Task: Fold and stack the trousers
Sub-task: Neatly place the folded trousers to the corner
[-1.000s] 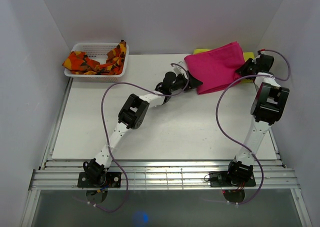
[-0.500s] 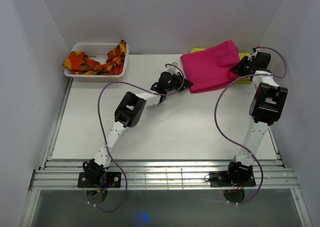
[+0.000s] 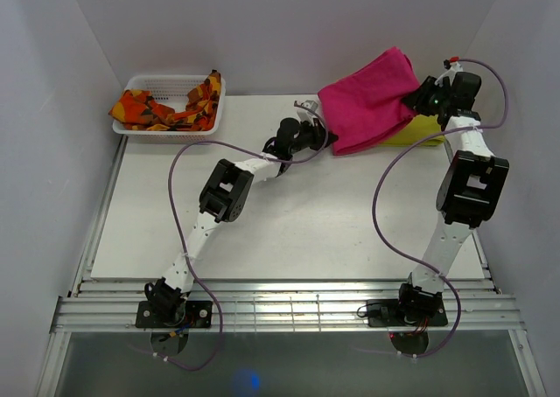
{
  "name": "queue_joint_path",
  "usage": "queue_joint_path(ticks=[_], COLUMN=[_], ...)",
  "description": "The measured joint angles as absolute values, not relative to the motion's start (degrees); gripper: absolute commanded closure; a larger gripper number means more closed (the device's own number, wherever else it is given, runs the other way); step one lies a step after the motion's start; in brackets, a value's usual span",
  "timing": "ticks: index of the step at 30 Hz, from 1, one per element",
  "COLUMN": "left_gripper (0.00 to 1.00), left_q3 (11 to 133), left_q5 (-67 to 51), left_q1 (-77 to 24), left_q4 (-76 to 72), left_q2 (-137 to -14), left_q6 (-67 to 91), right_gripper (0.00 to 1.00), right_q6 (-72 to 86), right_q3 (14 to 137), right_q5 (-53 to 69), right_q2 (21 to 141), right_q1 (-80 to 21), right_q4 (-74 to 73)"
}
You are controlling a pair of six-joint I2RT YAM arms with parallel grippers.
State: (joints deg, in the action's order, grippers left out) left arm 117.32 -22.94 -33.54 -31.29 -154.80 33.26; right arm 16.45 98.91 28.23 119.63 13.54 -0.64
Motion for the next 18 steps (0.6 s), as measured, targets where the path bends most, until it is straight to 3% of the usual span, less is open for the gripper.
queue_joint_path(ticks=[18], left_gripper=[1.0], left_q3=[135.9], left_q5=[-21.3], left_q1=[-36.1], left_q4=[-35.7], left_q2=[-159.1], left_q6=[20.4], right_gripper=[0.92], right_q6=[21.8], right_q3=[92.0], right_q5=[28.8], right_q2=[118.7], right_q1=[20.9], right_q4=[9.9])
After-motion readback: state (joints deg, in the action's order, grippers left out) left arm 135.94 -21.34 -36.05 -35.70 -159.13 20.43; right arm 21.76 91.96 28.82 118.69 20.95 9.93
